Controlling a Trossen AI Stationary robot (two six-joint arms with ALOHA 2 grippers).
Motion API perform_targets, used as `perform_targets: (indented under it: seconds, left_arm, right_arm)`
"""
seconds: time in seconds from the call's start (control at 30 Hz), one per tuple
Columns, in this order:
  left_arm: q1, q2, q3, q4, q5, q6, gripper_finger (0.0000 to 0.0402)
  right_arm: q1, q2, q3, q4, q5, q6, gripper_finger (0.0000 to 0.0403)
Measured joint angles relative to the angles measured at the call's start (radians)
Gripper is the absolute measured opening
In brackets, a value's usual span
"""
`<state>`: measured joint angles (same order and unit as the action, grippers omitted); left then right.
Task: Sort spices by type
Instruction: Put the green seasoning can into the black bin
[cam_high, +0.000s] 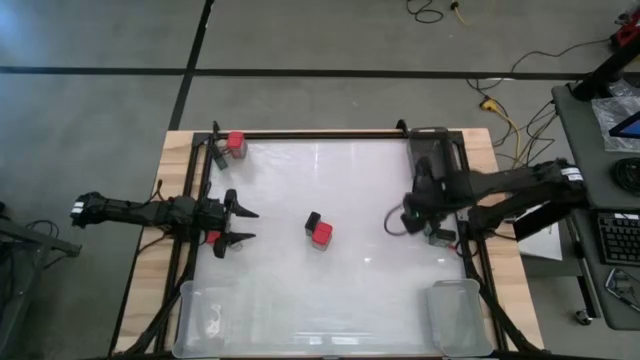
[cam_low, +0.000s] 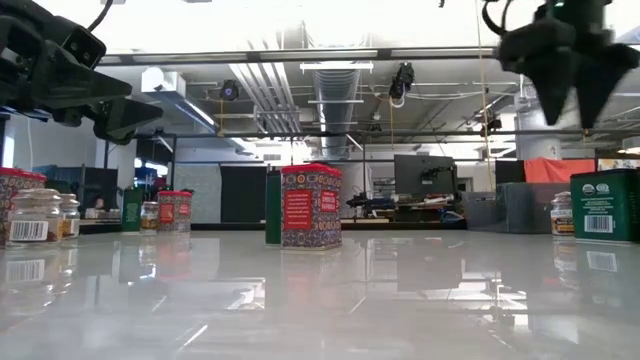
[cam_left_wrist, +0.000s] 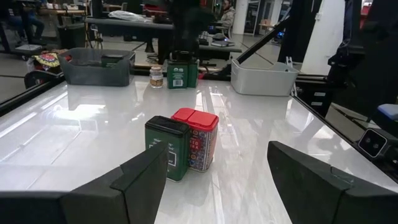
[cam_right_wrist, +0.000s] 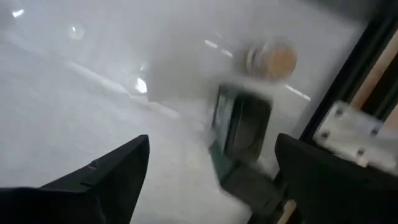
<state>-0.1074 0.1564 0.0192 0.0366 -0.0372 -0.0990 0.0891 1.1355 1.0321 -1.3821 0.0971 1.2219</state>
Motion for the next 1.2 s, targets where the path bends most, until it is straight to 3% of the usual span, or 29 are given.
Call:
perform_targets:
  seconds: [0.2,0.7,0.93,1.2]
  left_arm:
    - [0.0,0.0,0.0,0.0,0.0,0.0,0.0259]
    - [0.0,0.0,0.0,0.0,0.0,0.0,0.0259]
    - [0.0,0.0,0.0,0.0,0.0,0.0,0.0259]
    - [0.0,0.0,0.0,0.0,0.0,0.0,0.0259]
  right_arm:
    - [0.025,-0.002,-0.091,0.004,0.005,0.099,0.0344]
    - [-0.111,-0.001,-0.283,0.171,-0.052,-0.018,0.0327]
    - [-0.114,-0.001,-0.284,0.237,-0.066,-0.044,0.0287]
    - [-0.114,-0.001,-0.284,0.243,-0.073,-0.032,0.0208]
